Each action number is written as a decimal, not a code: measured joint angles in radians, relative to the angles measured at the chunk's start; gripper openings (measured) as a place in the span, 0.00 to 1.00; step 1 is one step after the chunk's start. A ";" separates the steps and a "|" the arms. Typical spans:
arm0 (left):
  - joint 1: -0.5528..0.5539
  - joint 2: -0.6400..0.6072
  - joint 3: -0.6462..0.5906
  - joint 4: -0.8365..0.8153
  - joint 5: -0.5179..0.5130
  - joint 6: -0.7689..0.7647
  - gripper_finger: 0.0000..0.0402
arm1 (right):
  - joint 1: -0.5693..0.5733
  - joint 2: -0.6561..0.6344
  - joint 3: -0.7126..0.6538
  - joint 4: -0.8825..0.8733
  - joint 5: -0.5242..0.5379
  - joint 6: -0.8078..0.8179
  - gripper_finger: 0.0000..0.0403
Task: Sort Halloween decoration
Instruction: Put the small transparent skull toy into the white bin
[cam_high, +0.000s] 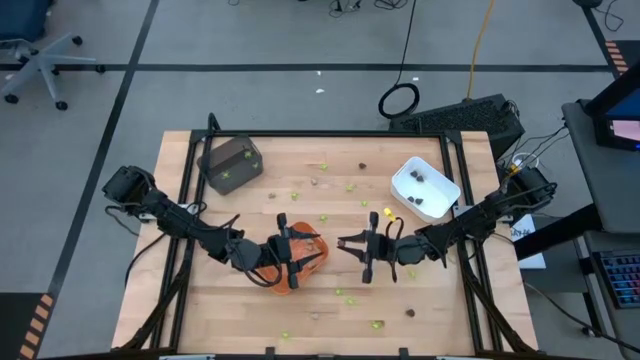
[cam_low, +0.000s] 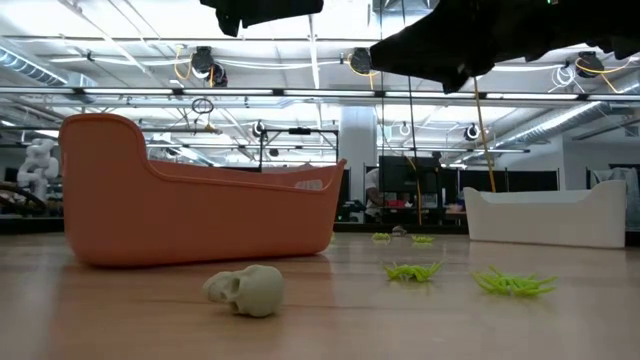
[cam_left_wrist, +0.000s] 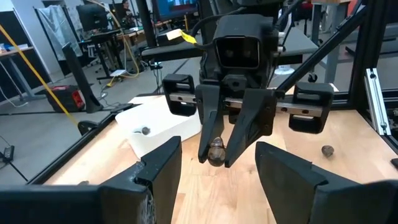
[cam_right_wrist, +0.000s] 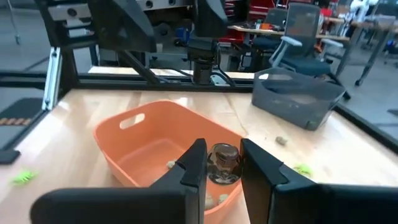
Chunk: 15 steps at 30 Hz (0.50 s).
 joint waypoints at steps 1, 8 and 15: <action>0.000 0.000 0.000 0.000 0.000 0.000 0.52 | 0.000 0.000 0.000 0.000 0.000 0.015 0.13; -0.004 0.000 0.000 0.000 0.000 -0.001 0.52 | 0.000 0.000 0.000 0.000 -0.001 0.099 0.13; -0.023 0.000 0.000 0.000 0.000 -0.001 0.52 | 0.000 0.000 0.000 -0.001 -0.001 0.112 0.13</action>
